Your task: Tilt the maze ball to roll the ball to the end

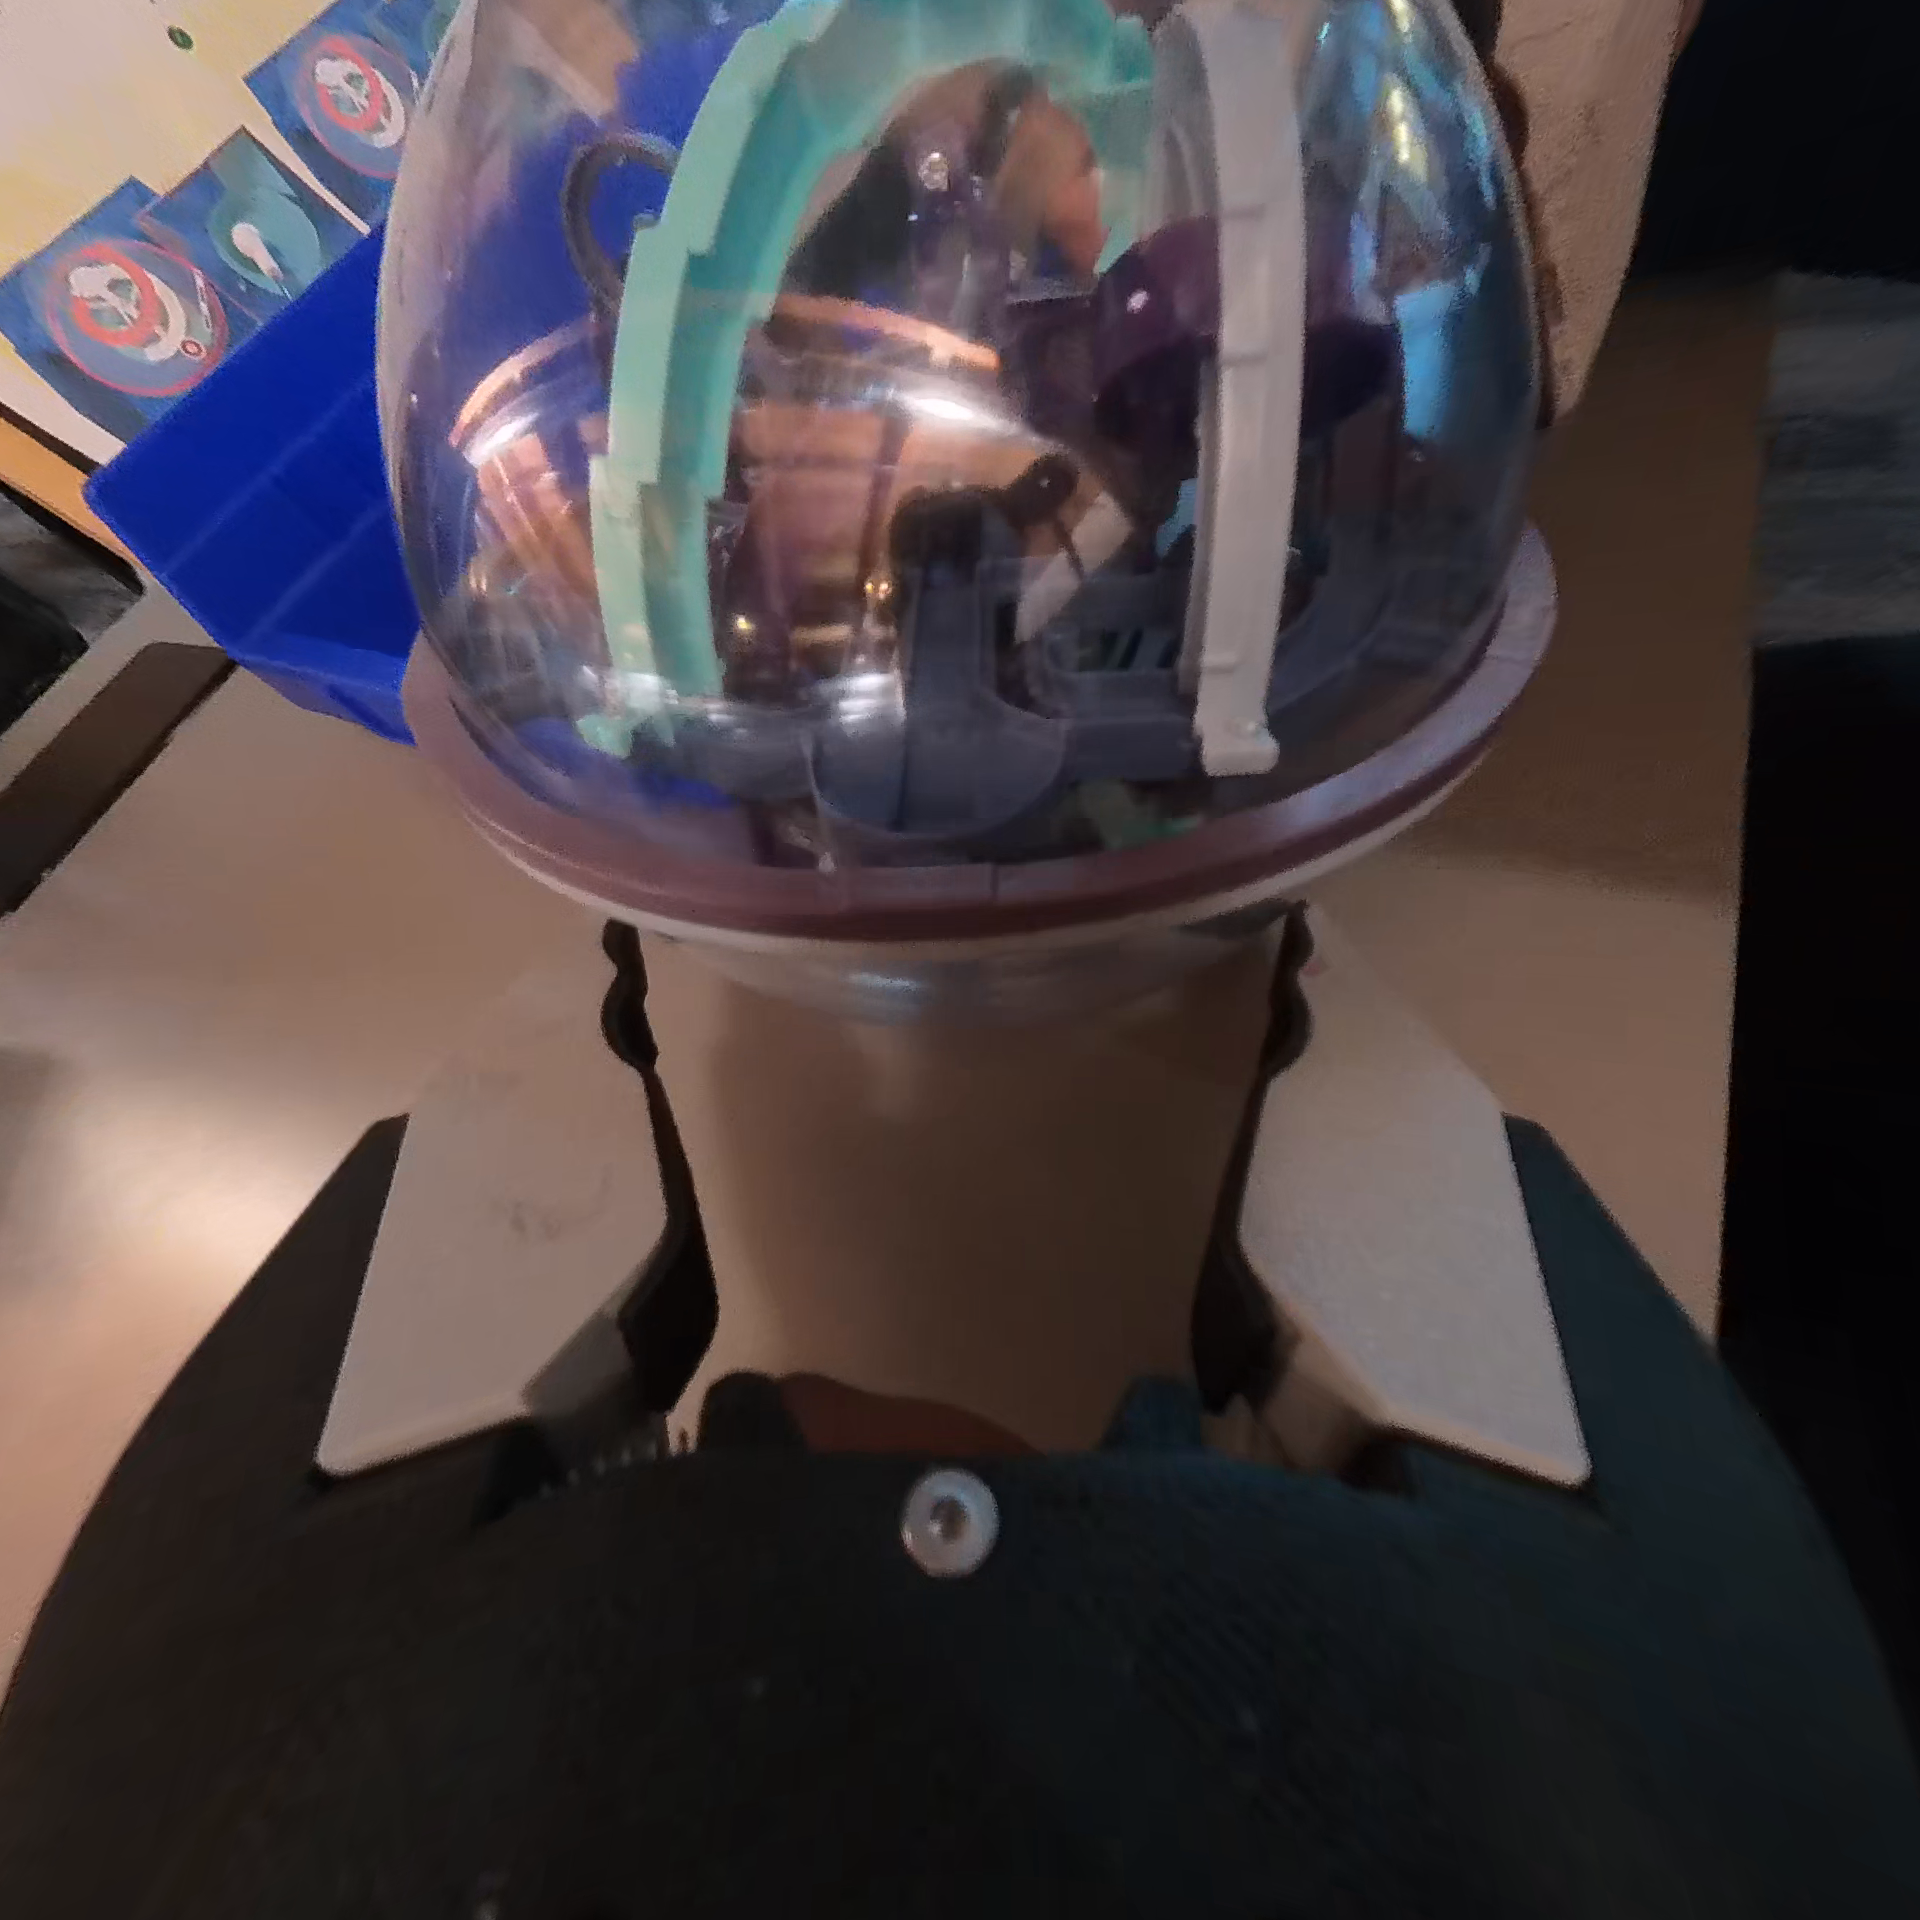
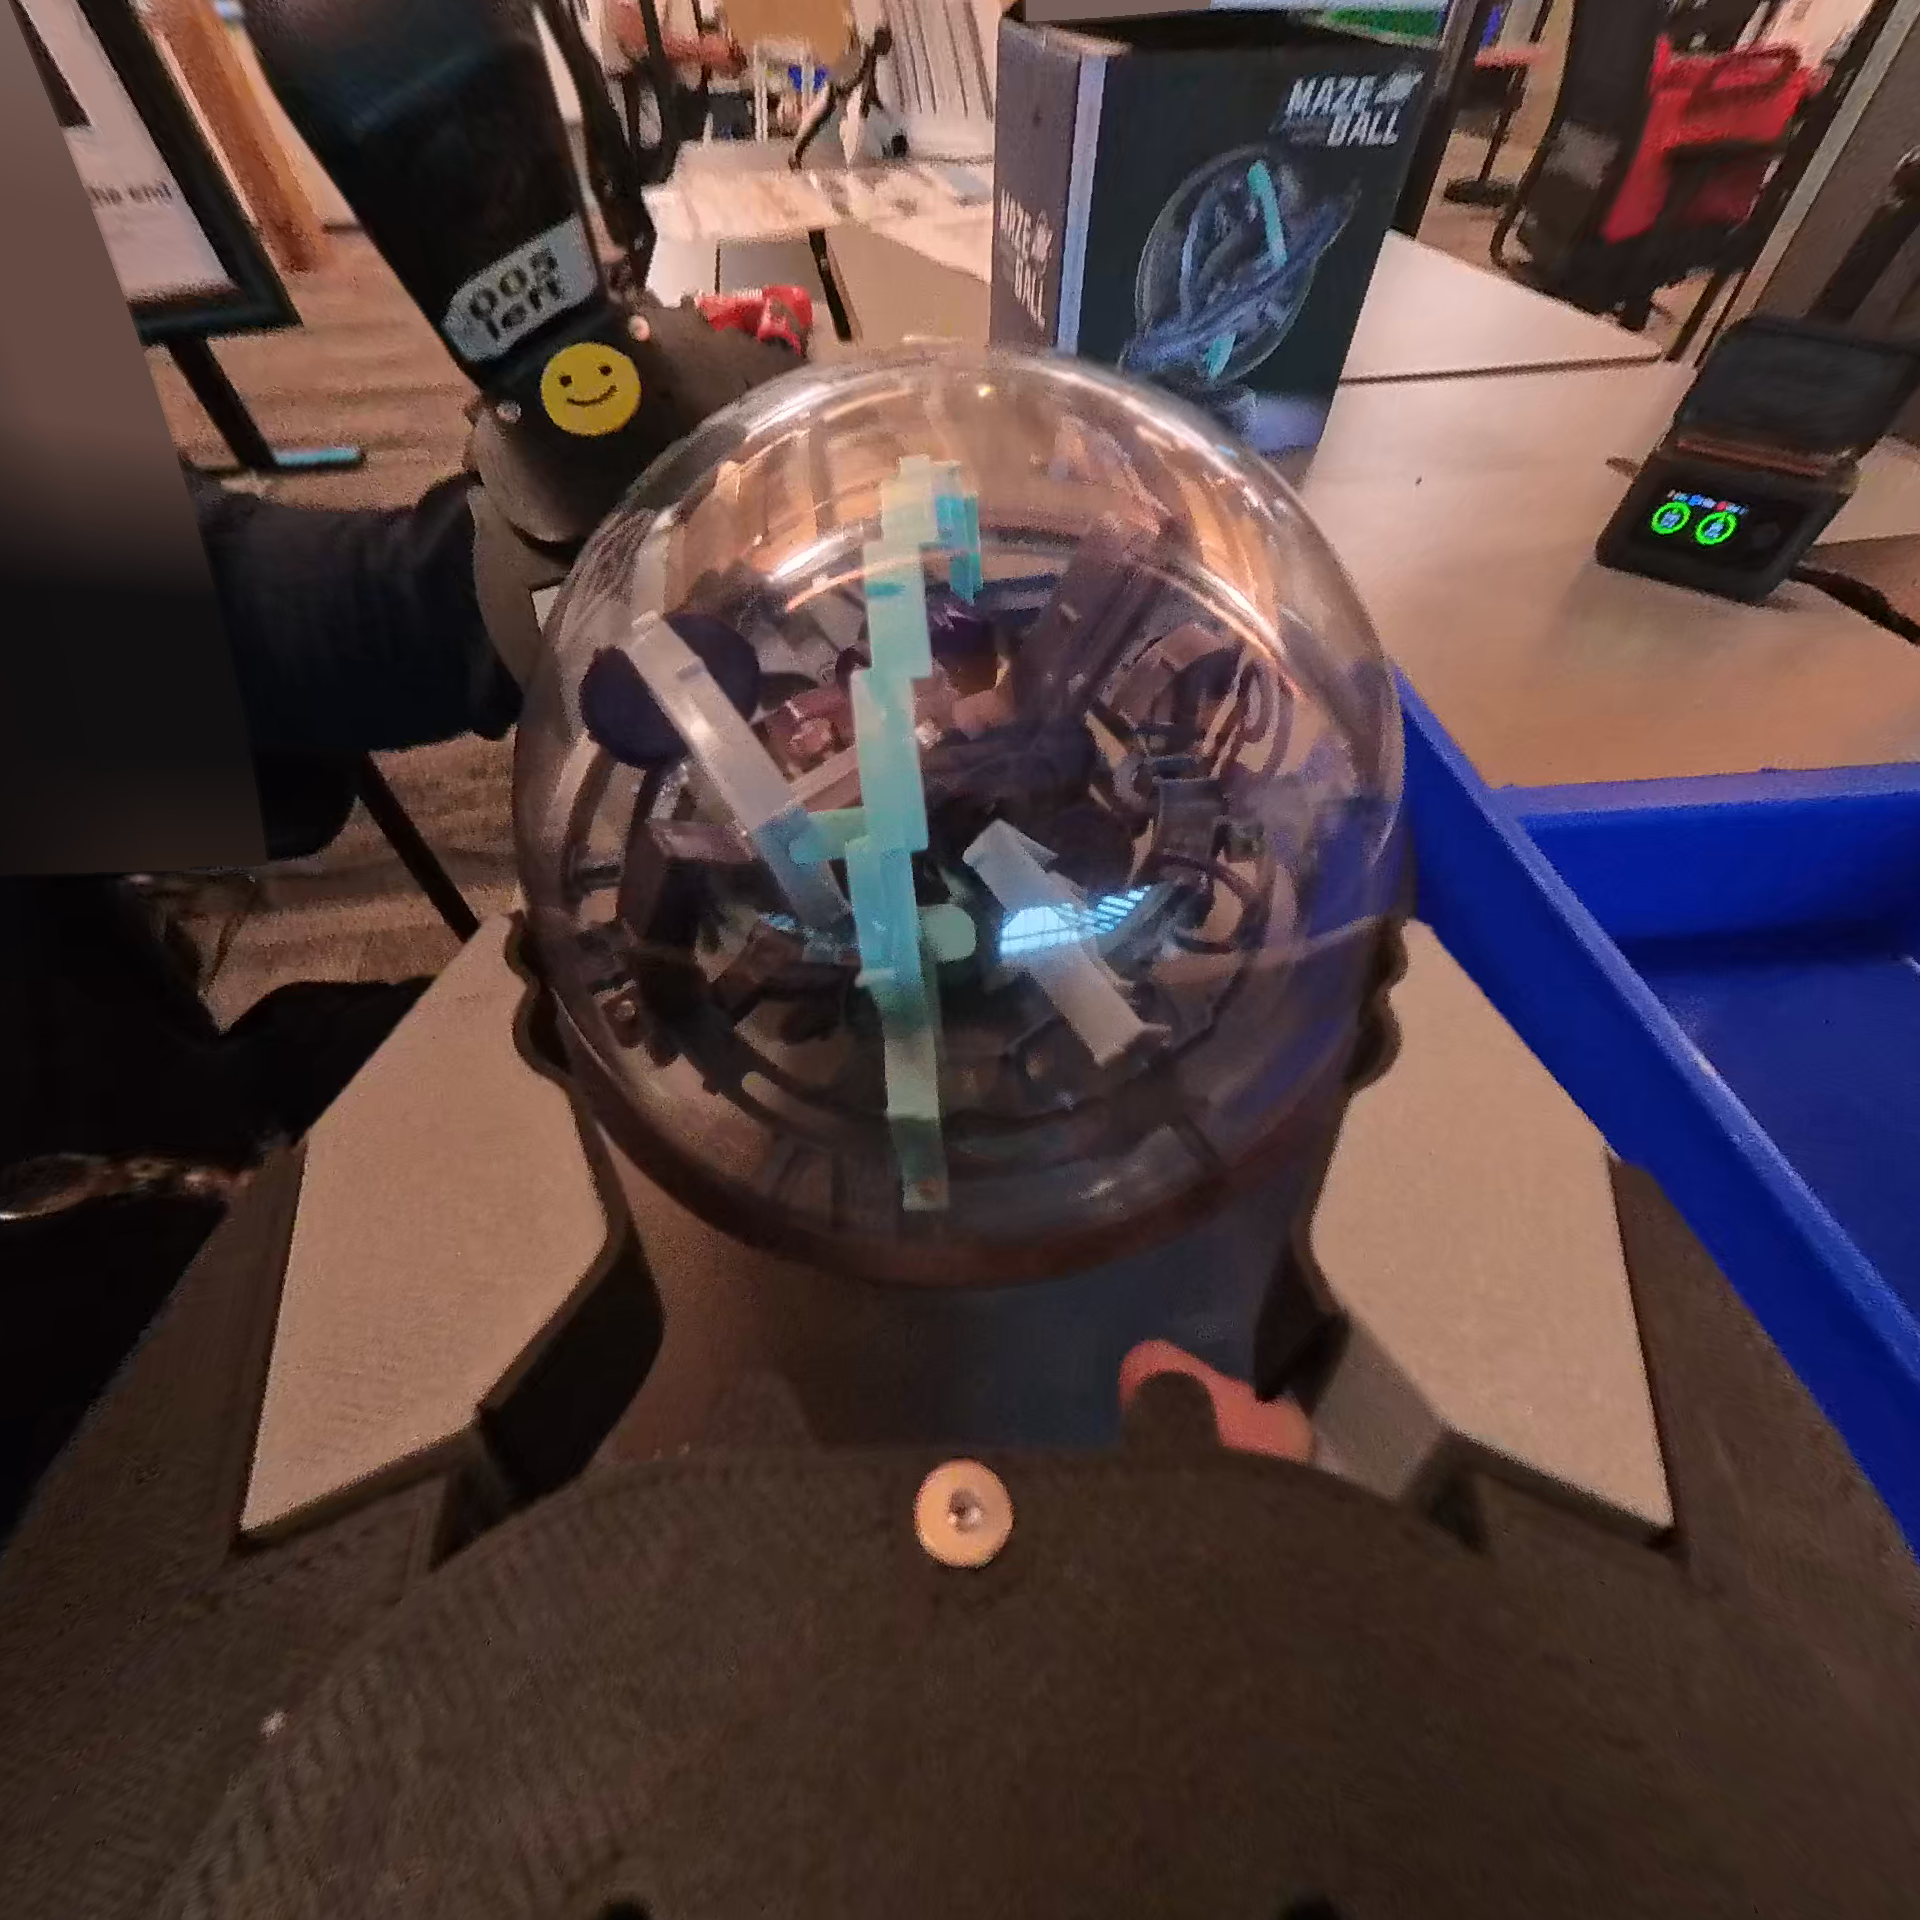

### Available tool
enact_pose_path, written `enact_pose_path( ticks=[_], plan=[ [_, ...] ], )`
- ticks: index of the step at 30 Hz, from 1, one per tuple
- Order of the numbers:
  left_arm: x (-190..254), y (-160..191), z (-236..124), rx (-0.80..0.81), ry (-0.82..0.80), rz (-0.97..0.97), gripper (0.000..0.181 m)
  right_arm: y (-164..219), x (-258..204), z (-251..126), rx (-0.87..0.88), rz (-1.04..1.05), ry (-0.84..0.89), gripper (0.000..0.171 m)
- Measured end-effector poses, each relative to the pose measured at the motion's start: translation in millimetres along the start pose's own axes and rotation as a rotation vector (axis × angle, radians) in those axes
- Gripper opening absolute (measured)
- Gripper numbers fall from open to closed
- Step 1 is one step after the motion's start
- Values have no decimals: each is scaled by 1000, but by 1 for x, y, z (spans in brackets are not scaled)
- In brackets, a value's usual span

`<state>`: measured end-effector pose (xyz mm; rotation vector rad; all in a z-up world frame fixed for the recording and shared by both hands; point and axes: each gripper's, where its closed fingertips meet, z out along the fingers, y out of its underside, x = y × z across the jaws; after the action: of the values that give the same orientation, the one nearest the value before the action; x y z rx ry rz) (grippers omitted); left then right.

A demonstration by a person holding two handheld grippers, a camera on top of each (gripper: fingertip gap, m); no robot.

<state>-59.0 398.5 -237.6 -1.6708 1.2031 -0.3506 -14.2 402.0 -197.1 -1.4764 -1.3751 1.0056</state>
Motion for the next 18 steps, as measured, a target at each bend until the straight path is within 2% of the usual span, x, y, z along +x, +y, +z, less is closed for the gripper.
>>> enact_pose_path(
  ticks=[10, 18],
  plan=[
    [3, -5, -6, 43, 118, -222, 114, -10, 6, 2, 86, 187, -82, 148],
    [4, -9, -12, 91, 208, -357, 112, -19, 7, 4, 23, 282, -89, 148]
  ],
)
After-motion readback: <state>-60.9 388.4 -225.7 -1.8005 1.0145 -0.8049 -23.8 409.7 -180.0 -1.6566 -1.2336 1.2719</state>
